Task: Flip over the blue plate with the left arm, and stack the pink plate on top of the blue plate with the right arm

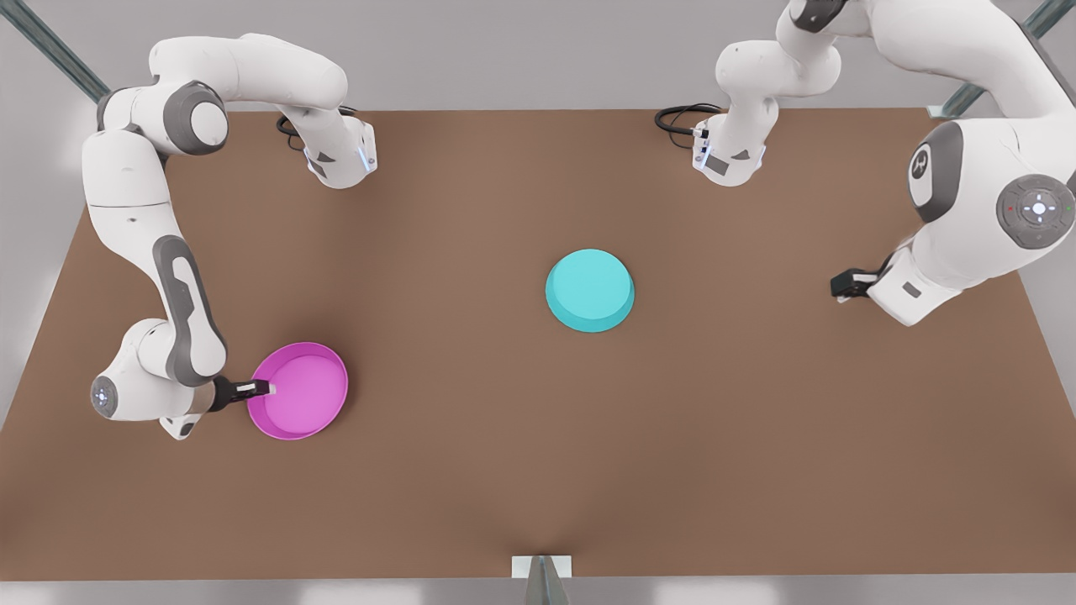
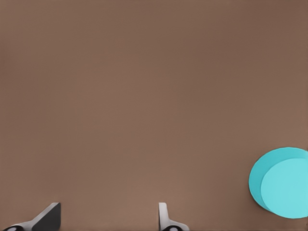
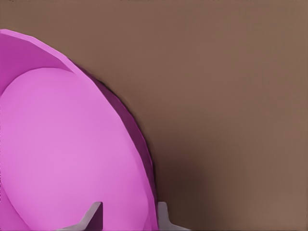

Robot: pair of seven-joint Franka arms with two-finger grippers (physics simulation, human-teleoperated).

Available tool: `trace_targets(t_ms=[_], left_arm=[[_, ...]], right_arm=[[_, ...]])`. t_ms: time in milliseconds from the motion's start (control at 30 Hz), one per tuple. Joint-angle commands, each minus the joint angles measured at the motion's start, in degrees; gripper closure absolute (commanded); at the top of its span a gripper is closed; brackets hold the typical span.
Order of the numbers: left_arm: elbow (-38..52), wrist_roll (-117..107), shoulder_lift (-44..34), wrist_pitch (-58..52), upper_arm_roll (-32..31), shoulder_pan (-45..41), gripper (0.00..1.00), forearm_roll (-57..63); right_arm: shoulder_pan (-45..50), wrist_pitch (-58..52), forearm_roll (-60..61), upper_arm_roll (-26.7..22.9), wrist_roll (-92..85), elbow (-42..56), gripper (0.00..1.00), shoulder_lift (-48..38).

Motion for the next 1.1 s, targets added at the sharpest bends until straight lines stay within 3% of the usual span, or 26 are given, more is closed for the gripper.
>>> trace_targets(t_ms=[0, 533, 733, 1067], left_arm=[[0.0, 0.01, 0.08, 0.0, 0.0, 0.07, 0.0, -1.25], [0.0, 0.01, 0.25, -0.09, 0.0, 0.25, 0.0, -1.6], [0.0, 0.01, 0.25, -0.17, 0.0, 0.25, 0.0, -1.6], [0.0, 0.01, 0.34, -0.26, 0.0, 0.25, 0.0, -1.6]], right_arm=[[0.0, 0.0, 0.0, 0.0, 0.0, 0.0, 0.52, 0.0], [0.08, 0.0, 0.09, 0.0, 0.0, 0.0, 0.54, 0.26], [0.08, -0.09, 0.27, 0.0, 0.0, -0.09, 0.66, 0.26], [0.26, -0.09, 0.35, 0.0, 0.0, -0.09, 0.68, 0.26]])
